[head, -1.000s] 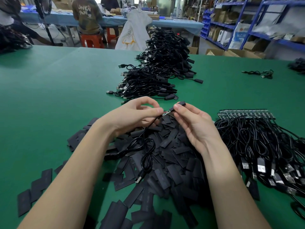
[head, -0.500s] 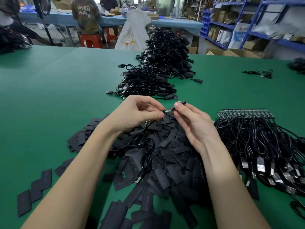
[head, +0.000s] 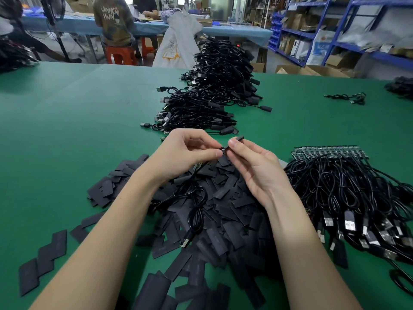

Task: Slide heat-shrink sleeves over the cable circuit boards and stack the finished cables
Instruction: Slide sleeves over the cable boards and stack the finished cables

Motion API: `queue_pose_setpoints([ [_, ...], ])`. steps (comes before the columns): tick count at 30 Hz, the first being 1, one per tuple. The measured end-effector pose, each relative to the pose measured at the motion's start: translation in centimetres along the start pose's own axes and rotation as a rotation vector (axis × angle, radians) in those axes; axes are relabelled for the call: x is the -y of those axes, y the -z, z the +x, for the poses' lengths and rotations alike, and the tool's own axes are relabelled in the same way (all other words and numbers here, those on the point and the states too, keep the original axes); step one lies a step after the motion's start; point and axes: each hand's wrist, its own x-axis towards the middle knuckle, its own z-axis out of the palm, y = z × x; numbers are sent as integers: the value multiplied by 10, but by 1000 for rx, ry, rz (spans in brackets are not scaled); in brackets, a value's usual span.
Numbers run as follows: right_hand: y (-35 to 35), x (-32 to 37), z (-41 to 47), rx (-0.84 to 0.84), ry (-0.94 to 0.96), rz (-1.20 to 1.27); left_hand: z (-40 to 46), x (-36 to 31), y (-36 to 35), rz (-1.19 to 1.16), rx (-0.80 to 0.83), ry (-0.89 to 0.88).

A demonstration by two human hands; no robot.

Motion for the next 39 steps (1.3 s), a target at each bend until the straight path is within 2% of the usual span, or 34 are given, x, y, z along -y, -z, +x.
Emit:
queue_pose_setpoints([
  [5,1,0,1,-26,14,20,2,4,-2,-3,-46,5],
  [18,5,-1,2,-22,-1,0,2,2,-3,33,-33,-39],
  [25,6,1,2,-8,6,26,2,1,-6,-45,-38,-9],
  [39,2,2,-1,10,-6,0,0,-3,-6,-54,-48,-27],
])
